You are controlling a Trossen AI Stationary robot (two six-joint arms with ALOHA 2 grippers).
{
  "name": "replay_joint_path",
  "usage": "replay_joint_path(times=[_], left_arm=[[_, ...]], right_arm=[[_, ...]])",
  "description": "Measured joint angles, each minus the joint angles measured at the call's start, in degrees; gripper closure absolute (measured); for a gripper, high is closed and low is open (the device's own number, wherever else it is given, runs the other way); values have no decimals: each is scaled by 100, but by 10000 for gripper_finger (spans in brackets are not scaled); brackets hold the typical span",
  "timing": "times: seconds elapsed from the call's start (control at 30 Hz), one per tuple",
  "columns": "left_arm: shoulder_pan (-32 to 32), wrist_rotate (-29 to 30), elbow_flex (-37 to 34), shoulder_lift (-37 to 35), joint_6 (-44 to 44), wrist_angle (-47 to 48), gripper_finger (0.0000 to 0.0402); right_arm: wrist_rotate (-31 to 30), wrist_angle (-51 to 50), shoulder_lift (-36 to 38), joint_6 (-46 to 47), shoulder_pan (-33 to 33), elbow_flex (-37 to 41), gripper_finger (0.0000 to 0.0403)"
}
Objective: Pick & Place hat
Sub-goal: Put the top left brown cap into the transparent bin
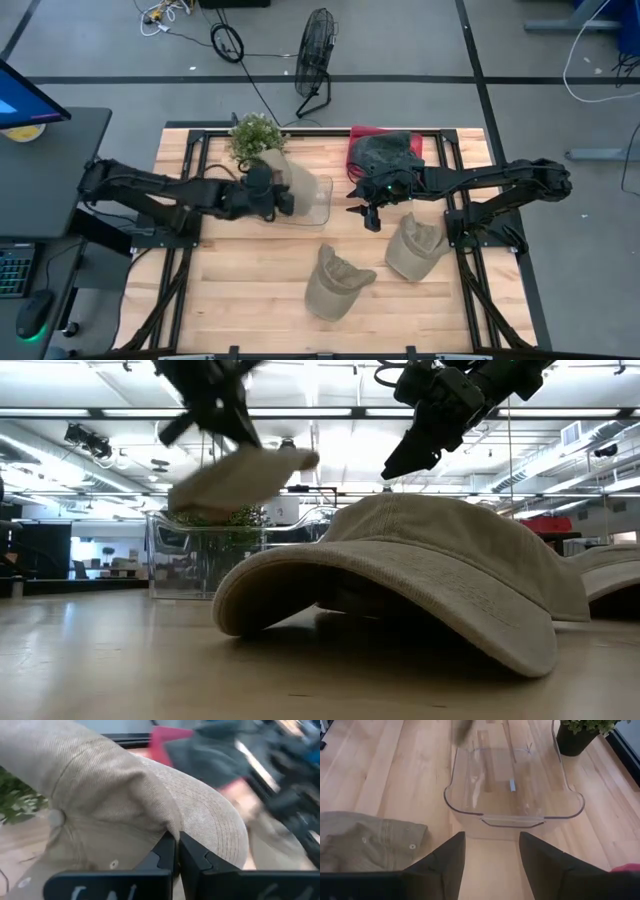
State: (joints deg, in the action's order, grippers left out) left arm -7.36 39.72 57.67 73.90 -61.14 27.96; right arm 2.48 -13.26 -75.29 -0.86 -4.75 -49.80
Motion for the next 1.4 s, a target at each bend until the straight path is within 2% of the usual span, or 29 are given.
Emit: replay_joint_path(times=[0.2,0.5,0.8,1.1,1.2,1.4], left_arm=[[403,9,-221,553,-297,-236,388],[155,83,-221,1166,-285,-1079,388],[-163,102,-221,1528,-577,-955,387],[-175,31,-223,1865,-687,-885,387],[-111,-266,-223,1883,-678,-852,377],[56,-497,-218,1863,-207,-912,323]], right_arm=[[0,-7,1,2,-1,0,211],[-2,-28,2,-153,0,0,211],[-2,-102,4,-155,-1,2,211],[-2,-109,4,-155,-1,2,211],[-2,-109,4,-156,-2,2,211],[-1,-137,4,-160,-1,2,211]])
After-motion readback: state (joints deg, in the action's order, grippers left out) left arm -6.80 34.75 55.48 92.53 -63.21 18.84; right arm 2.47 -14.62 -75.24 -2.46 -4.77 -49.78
